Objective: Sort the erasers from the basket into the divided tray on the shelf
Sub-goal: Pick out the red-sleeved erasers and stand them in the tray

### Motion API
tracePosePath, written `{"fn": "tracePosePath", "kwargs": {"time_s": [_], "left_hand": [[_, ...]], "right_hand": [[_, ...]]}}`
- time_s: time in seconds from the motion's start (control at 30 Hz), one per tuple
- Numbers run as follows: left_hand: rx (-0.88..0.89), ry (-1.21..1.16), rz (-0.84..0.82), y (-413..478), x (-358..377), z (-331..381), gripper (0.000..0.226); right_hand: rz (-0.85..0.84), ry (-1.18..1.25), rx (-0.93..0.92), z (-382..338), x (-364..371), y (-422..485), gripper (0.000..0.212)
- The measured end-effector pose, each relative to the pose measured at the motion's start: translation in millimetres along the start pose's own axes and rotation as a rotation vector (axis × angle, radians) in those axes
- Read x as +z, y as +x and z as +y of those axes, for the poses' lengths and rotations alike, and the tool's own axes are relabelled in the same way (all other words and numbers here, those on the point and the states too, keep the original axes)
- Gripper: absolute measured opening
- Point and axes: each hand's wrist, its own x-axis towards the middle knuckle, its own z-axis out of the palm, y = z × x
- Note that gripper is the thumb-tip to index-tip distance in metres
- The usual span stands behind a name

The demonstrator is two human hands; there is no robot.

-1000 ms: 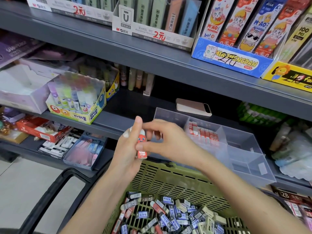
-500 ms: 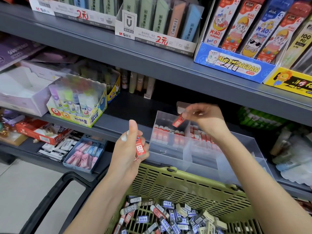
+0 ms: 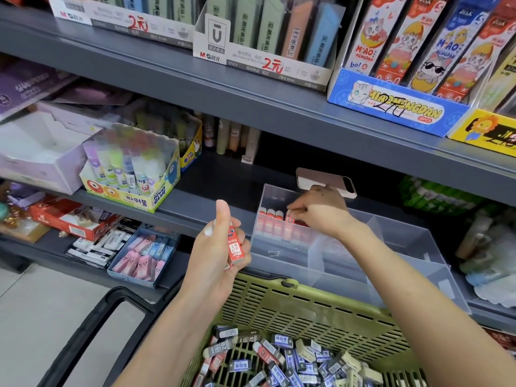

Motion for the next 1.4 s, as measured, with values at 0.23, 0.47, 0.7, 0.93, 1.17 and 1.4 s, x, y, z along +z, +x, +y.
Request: {"fn": "tracePosePath", "kwargs": {"time_s": [0.23, 0.47, 0.7, 0.93, 1.17, 1.4], "left_hand": [[-0.038, -0.040, 0.020, 3, -4, 0, 0.048], [0.028, 0.027, -0.088, 0, -3, -1, 0.052], [0.154, 0.182, -0.106, -7, 2, -3, 0.049], [0.105, 0.163, -0.057, -7, 5, -2, 0.049], [0.089, 0.059, -0.023, -3, -4, 3, 0.031], [0.145, 0.196, -0.019, -5, -5, 5, 0.037]], "right_hand": [[0.051, -0.030, 0.033, -6, 2, 2, 0.022], [0.190, 0.911, -0.056, -38, -23, -45, 0.015], [0.060, 0.795, -0.312, -84, -26, -70, 0.035], [0.076, 1.328, -0.095, -71, -29, -68, 0.018], [0.318, 1.363, 0.340, -23, -9, -15, 0.018], [0.031, 1.208, 0.385, -35, 12, 16, 0.016]]}}
